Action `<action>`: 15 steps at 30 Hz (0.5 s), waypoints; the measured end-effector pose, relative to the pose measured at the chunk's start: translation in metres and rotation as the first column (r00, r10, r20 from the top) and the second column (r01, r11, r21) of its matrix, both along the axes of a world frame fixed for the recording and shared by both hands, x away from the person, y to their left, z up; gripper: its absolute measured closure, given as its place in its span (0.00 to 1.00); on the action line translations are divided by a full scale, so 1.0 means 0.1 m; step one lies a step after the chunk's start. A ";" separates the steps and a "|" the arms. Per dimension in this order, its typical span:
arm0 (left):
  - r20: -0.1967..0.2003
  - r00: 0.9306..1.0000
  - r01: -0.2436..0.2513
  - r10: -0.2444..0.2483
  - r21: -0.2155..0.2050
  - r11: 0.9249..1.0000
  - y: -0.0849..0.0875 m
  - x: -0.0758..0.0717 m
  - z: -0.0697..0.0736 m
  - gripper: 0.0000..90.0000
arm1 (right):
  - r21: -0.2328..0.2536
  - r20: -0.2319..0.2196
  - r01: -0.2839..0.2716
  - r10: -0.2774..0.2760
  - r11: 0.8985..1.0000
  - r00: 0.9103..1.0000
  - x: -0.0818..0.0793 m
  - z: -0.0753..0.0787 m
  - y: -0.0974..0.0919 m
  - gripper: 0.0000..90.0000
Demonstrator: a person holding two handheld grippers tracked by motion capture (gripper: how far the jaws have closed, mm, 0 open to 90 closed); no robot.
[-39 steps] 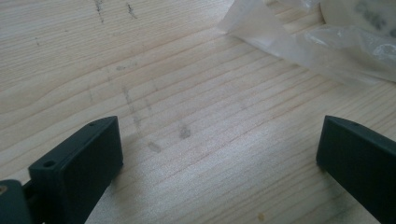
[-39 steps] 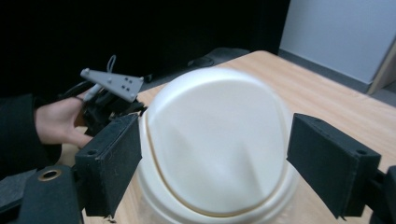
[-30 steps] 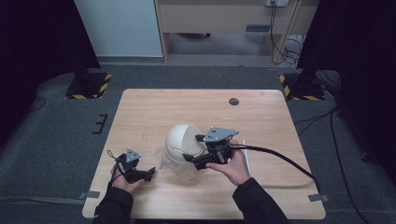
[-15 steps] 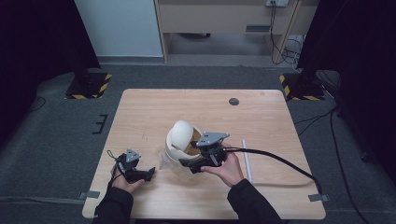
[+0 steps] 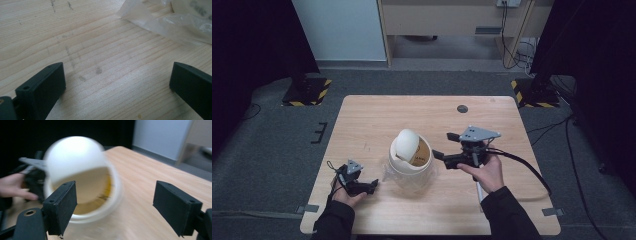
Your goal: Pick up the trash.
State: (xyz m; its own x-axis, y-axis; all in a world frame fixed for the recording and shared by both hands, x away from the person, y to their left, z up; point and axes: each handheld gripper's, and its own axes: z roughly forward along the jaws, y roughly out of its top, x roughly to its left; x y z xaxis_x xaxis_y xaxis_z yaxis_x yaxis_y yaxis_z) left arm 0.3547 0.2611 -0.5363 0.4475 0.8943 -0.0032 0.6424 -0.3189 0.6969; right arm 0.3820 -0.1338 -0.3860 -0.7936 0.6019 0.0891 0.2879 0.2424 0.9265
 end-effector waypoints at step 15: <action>0.000 1.000 -0.002 0.002 0.000 1.000 0.00 0.00 0.00 0.00 | -0.221 -0.061 0.254 -0.273 0.942 0.960 0.12 -0.62 -0.75 0.26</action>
State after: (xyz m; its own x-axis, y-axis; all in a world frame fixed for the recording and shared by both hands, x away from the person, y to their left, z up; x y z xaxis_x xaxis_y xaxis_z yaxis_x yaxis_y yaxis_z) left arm 0.3546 0.2608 -0.5364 0.4459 0.8951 -0.0034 0.6429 -0.3176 0.6970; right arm 0.3939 -0.2089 -0.4482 -0.5984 0.8012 0.0019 0.4472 0.3320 0.8306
